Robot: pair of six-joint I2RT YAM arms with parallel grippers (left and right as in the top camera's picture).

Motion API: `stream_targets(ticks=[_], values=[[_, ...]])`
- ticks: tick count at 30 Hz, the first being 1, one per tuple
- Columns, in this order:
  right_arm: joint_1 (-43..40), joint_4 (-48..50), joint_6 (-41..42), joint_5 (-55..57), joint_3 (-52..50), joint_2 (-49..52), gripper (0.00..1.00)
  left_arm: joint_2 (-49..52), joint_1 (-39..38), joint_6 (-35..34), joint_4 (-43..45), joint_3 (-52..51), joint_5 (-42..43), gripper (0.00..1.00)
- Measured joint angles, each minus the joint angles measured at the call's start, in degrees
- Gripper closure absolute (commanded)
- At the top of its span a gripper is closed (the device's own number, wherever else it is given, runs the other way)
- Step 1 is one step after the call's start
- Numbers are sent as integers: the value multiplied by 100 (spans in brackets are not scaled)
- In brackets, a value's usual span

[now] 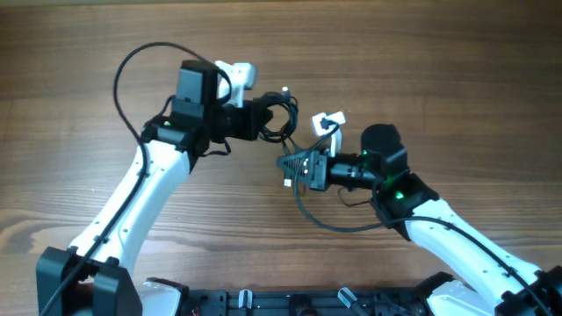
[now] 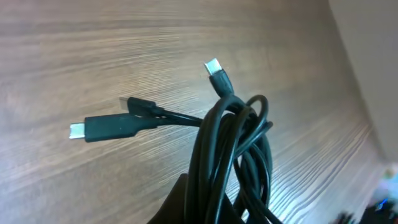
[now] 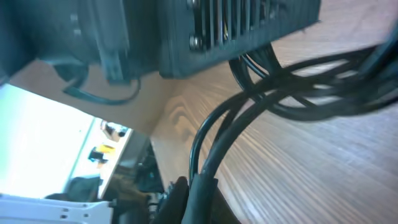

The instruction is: Untangle cables

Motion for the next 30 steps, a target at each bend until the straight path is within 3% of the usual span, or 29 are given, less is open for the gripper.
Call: stream_targets(ticks=[5,9,13,17,19,21,22,23,24,27,30], values=[[-96,-302,555,857,-7,-17,96,0,-669,997,44,0,0,96],[-96,-518,929,1958,-20,-20,96,0,-678,1134,35,0,76,96],[-85,-479,1163,2404,-20,-20,96,-2,-656,1204,-208,2,723,96],[-74,-236,1333,2601,-31,-24,94,-7,-619,1720,-796,20,1790,96],[-68,-197,1368,2601,-31,-52,85,-7,-616,1792,-684,15,2173,96],[-76,-133,1377,2605,-31,-133,64,-7,-575,1840,-282,2,2721,96],[-98,-96,1309,2577,-31,-195,48,-4,-483,1847,-39,-7,2977,96],[-96,-107,1176,2511,-33,-238,20,0,-402,1840,63,-4,3139,96],[-98,-133,1054,2365,-44,-267,0,0,-297,1775,142,-4,3259,96],[-345,-413,629,2006,-44,-319,0,-24,151,1464,177,-4,4017,96],[-1073,-1351,76,1403,-44,-931,0,-39,870,999,155,-4,4398,96]])
